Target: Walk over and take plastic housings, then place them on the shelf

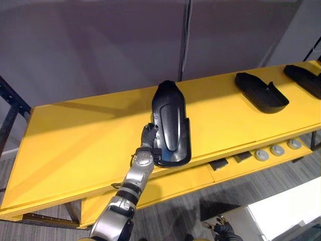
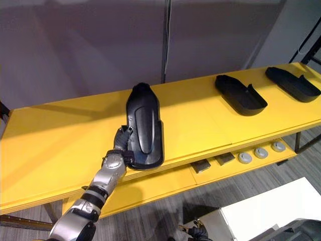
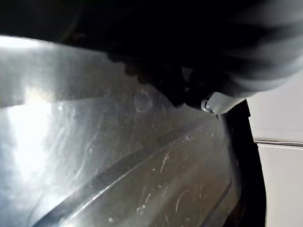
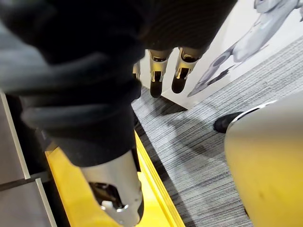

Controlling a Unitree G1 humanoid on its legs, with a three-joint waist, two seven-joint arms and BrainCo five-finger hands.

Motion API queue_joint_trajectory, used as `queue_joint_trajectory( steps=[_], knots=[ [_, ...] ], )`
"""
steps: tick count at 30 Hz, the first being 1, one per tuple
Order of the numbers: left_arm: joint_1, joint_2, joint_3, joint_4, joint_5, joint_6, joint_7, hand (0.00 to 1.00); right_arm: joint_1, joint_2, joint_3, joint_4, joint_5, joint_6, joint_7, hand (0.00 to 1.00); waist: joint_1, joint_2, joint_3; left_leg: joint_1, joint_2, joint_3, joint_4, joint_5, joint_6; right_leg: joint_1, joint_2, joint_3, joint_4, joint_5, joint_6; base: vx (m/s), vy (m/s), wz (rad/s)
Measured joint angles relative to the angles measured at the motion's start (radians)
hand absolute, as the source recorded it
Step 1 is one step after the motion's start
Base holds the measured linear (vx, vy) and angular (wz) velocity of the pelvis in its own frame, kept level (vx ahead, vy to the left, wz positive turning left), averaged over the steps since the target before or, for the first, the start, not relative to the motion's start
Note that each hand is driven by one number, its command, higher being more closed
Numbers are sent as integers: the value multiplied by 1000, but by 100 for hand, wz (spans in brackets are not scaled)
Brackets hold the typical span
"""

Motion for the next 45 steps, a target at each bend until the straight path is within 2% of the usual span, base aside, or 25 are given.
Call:
queue_joint_trajectory(
  steps=[4, 5, 10, 13, 20, 29, 32, 35, 37, 40, 42, 44, 45],
  knots=[
    [-102, -21, 0, 48, -63, 2, 3, 100, 0, -2, 7, -27, 4, 0, -1, 0, -8, 2, 19, -24, 8, 33, 0, 2, -3, -59, 9, 46, 22, 6, -4, -18, -22, -35],
    [-116, -29, 0, 55, -74, 2, 3, 0, 0, -4, 8, -32, 4, 0, -2, 0, -7, 2, 22, -26, 9, 39, 0, 2, -3, -67, 10, 56, 28, 6, -4, -22, -25, -36],
    [-221, -87, 20, 102, -119, 2, 10, 0, 4, -2, 10, -75, 10, 1, -5, 0, -22, 6, 45, -54, 16, 47, 0, 5, -7, -119, 17, 85, 59, 6, -4, -38, -24, -19],
    [-249, -120, 47, 109, -137, 2, 45, 0, 7, -2, 10, -93, 22, 1, -9, 0, -31, 9, 54, -54, 16, 66, 0, 5, -7, -134, 19, 105, 72, 6, -4, -46, -4, -17],
    [-251, -123, 80, 97, -139, -9, 138, 0, 33, -4, 30, -135, 44, -1, -24, 0, -27, 10, 64, -51, 15, 62, 0, 5, -8, -139, 17, 105, 85, 5, -3, -57, -1, 0],
    [-251, -124, 79, 66, -139, -20, 194, 0, 41, -11, 70, -154, 44, -2, -39, 0, -26, 10, 66, -47, 10, 34, 0, 7, -8, -119, 9, 77, 81, 5, -2, -32, 4, 9],
    [-240, -124, 77, 18, -136, -21, 201, 0, 42, -13, 78, -154, 44, -2, -39, 0, -21, 9, 70, -35, 11, 32, 0, 7, -8, -103, 9, 71, 76, 5, -2, -13, -1, 3],
    [-179, -120, 33, -159, -96, -37, 214, 0, 42, -15, 87, -154, 48, -9, -41, 0, -18, 10, 76, -32, 11, 14, 0, 7, -8, -92, 8, 58, 73, 4, -1, -21, -5, 11],
    [-112, -115, -6, -269, -55, -42, 211, 0, 45, -16, 87, -149, 58, -14, -42, 0, -13, 10, 77, -25, 10, 7, 0, 7, -8, -78, 7, 53, 64, 4, -1, -10, 0, 11],
    [-14, -90, -72, -394, -15, -52, 160, 0, 44, -17, 86, -130, 65, -23, -39, 0, -2, 10, 77, -18, 9, -2, 0, 7, -8, -64, 6, 47, 56, 4, -1, -13, -1, 9],
    [33, -52, -124, -465, -7, -59, 109, 0, 43, -17, 84, -124, 66, -24, -37, 0, -3, 10, 77, -19, 7, -17, 0, 7, -8, -60, 4, 34, 47, 4, -1, -35, 1, 18],
    [88, -10, -180, -546, 21, -77, 28, 0, 33, -22, 84, -101, 71, -25, -29, 0, -1, 11, 76, -14, 4, -28, 0, 7, -8, -44, 2, 28, 30, 7, 2, -19, 9, 15],
    [98, -2, -191, -563, 24, -80, 12, 100, 27, -24, 84, -91, 72, -25, -26, 0, -1, 11, 76, -15, 2, -31, 0, 7, -8, -43, 1, 28, 26, 7, 3, -14, 11, 5]
  ],
)
